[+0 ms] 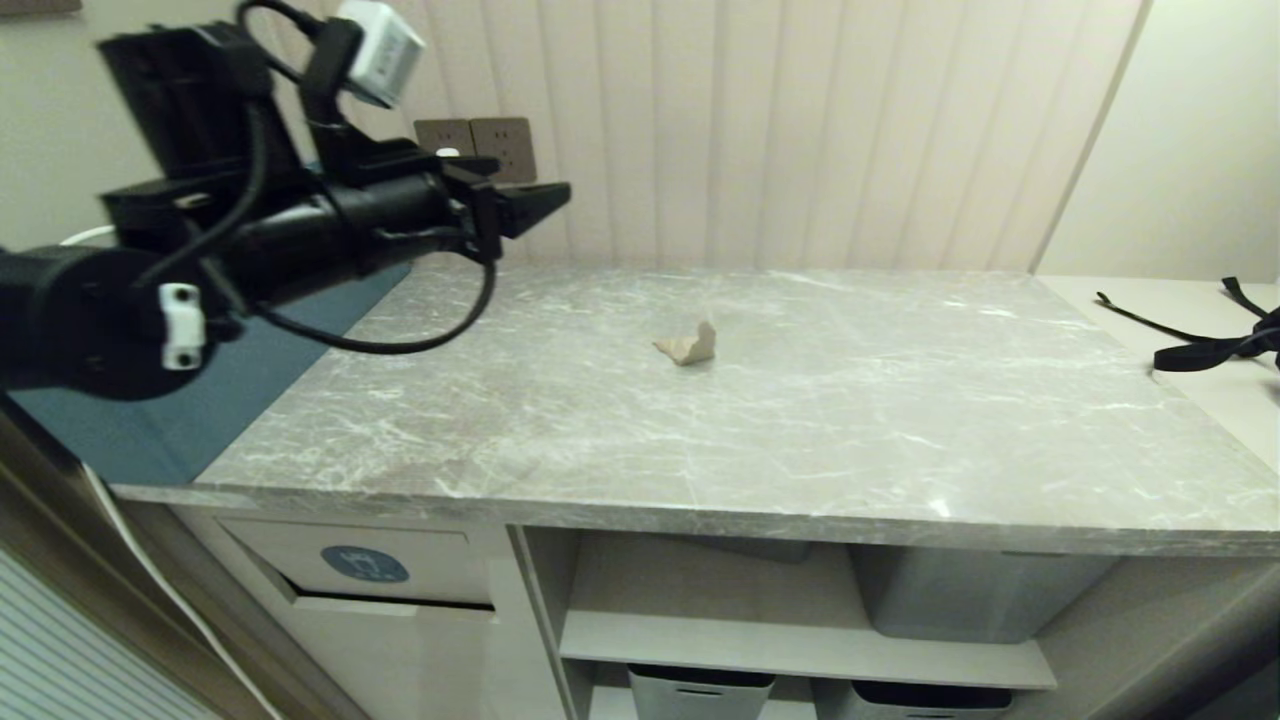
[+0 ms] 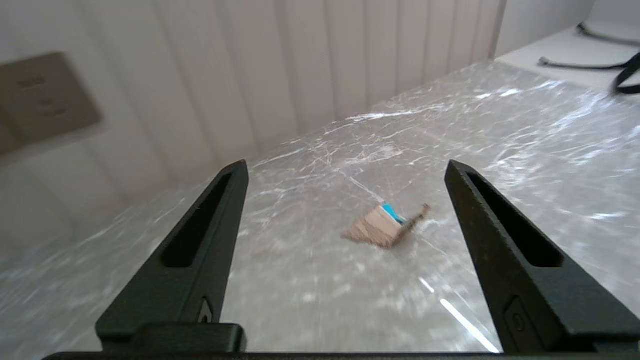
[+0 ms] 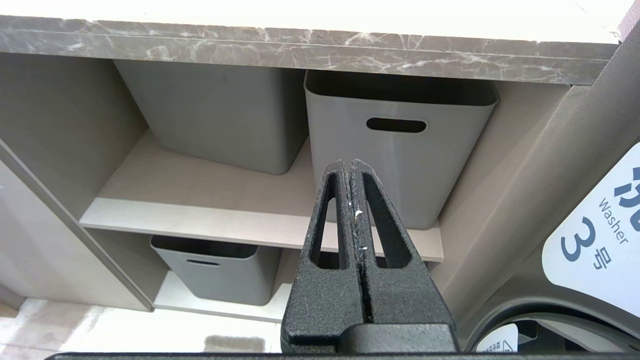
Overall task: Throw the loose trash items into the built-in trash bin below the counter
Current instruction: Pick up the garbage
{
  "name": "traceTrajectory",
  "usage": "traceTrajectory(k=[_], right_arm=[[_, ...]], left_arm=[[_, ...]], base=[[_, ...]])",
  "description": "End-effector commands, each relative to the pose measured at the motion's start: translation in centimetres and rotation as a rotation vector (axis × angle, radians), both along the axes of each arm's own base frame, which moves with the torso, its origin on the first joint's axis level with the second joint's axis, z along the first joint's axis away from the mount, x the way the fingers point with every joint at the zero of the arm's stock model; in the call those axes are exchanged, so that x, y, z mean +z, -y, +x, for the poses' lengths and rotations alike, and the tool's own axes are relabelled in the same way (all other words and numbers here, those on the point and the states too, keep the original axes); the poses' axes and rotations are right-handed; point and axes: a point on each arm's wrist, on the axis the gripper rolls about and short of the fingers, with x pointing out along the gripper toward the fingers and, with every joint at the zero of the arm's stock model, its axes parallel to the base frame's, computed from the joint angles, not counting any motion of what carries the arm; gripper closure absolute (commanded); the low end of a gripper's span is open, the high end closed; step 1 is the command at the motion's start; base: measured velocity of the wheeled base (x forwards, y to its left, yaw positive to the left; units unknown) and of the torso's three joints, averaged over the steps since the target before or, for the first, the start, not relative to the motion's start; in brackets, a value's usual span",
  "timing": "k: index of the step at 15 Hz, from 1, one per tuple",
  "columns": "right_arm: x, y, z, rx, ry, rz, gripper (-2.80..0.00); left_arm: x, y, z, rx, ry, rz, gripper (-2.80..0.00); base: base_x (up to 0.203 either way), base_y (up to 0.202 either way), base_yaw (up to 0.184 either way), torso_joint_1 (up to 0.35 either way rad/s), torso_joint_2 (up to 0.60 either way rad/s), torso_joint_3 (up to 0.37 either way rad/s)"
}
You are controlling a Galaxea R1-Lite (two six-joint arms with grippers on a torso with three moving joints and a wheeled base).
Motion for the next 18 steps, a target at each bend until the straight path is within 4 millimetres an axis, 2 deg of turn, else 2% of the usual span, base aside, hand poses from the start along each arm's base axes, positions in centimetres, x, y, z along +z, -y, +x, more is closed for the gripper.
traceTrajectory(k=[1, 3, 5, 9, 12, 17, 18], right_arm=[[0.0, 0.0, 0.0, 0.001, 0.002, -0.001, 0.00], [0.0, 0.0, 0.0, 0.001, 0.002, -0.001, 0.00], [0.0, 0.0, 0.0, 0.001, 0.002, -0.001, 0.00], [0.0, 0.0, 0.0, 0.001, 0.002, -0.001, 0.00], [0.0, 0.0, 0.0, 0.001, 0.002, -0.001, 0.00], [0.0, 0.0, 0.0, 0.001, 0.002, -0.001, 0.00], [0.0, 0.0, 0.0, 0.001, 0.002, -0.001, 0.00]], left_arm=[[-6.7, 6.0, 5.5, -0.040, -0.100, 0.078, -2.80], [-9.2, 8.5, 6.7, -0.063, -0.115, 0.102, -2.80], [-10.4, 10.6, 7.7, -0.088, -0.097, 0.110, -2.80], [-13.2, 12.1, 9.3, -0.090, -0.114, 0.141, -2.80], [-14.4, 12.9, 9.9, -0.096, -0.144, 0.157, -2.80], [-13.8, 14.4, 11.2, -0.089, -0.133, 0.147, -2.80], [-14.7, 14.7, 11.3, -0.087, -0.156, 0.161, -2.80]], base=[[0.000, 0.000, 0.000, 0.000, 0.00, 0.000], [0.000, 0.000, 0.000, 0.000, 0.00, 0.000], [0.000, 0.000, 0.000, 0.000, 0.00, 0.000], [0.000, 0.000, 0.000, 0.000, 0.00, 0.000], [0.000, 0.000, 0.000, 0.000, 0.00, 0.000], [0.000, 0.000, 0.000, 0.000, 0.00, 0.000], [0.000, 0.000, 0.000, 0.000, 0.00, 0.000]])
